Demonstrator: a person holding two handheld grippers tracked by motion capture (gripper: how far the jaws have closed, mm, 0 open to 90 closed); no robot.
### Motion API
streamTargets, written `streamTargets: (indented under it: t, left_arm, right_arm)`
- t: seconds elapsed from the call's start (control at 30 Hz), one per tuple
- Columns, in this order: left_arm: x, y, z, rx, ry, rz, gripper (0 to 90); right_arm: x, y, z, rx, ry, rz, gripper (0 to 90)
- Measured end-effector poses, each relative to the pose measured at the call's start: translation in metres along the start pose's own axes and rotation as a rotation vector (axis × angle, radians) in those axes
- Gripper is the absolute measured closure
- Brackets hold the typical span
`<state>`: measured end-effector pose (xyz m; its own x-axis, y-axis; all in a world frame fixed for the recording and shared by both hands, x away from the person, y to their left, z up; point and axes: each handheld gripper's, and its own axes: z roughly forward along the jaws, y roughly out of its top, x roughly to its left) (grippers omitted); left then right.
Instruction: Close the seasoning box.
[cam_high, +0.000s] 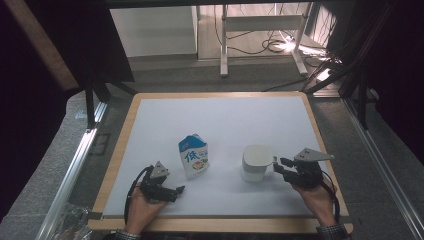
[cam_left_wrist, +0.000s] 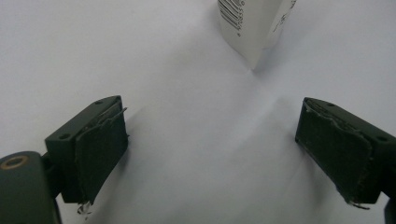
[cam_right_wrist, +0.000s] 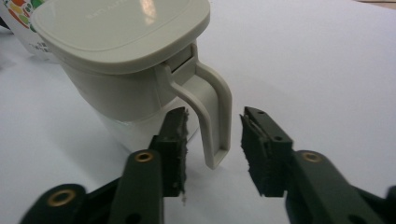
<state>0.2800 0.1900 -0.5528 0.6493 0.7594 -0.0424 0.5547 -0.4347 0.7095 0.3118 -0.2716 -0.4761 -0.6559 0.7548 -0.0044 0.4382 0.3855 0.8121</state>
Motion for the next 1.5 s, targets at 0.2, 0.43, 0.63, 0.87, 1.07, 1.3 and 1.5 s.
streamTargets:
  t: [0.2, 0.43, 0.63, 0.87, 1.07, 1.3, 1.5]
  left_arm:
    - [0.000, 0.000, 0.000, 0.000, 0.000, 0.000, 8.7]
    - [0.000, 0.000, 0.000, -0.001, 0.000, 0.000, 8.7]
    - [0.000, 0.000, 0.000, -0.001, 0.000, 0.000, 8.7]
    - [0.000, 0.000, 0.000, -0.001, 0.001, 0.000, 8.7]
    - [0.000, 0.000, 0.000, -0.001, 0.001, 0.001, 8.7]
    - [0.000, 0.000, 0.000, 0.000, 0.001, 0.003, 8.7]
    - [0.000, 0.000, 0.000, 0.000, 0.001, 0.002, 8.7]
  right_arm:
    - [0.003, -0.004, -0.008, 0.018, -0.016, -0.013, 49.3]
    - [0.006, -0.014, -0.010, 0.039, -0.036, 0.000, 40.9]
    - [0.009, -0.023, -0.008, 0.053, -0.050, 0.012, 37.7]
    - [0.018, -0.036, 0.002, 0.083, -0.076, 0.006, 28.9]
    - [0.023, -0.045, 0.010, 0.092, -0.052, 0.042, 27.2]
    - [0.030, -0.057, 0.021, 0.091, -0.092, 0.016, 24.4]
    - [0.033, -0.061, 0.022, 0.057, -0.107, 0.019, 22.9]
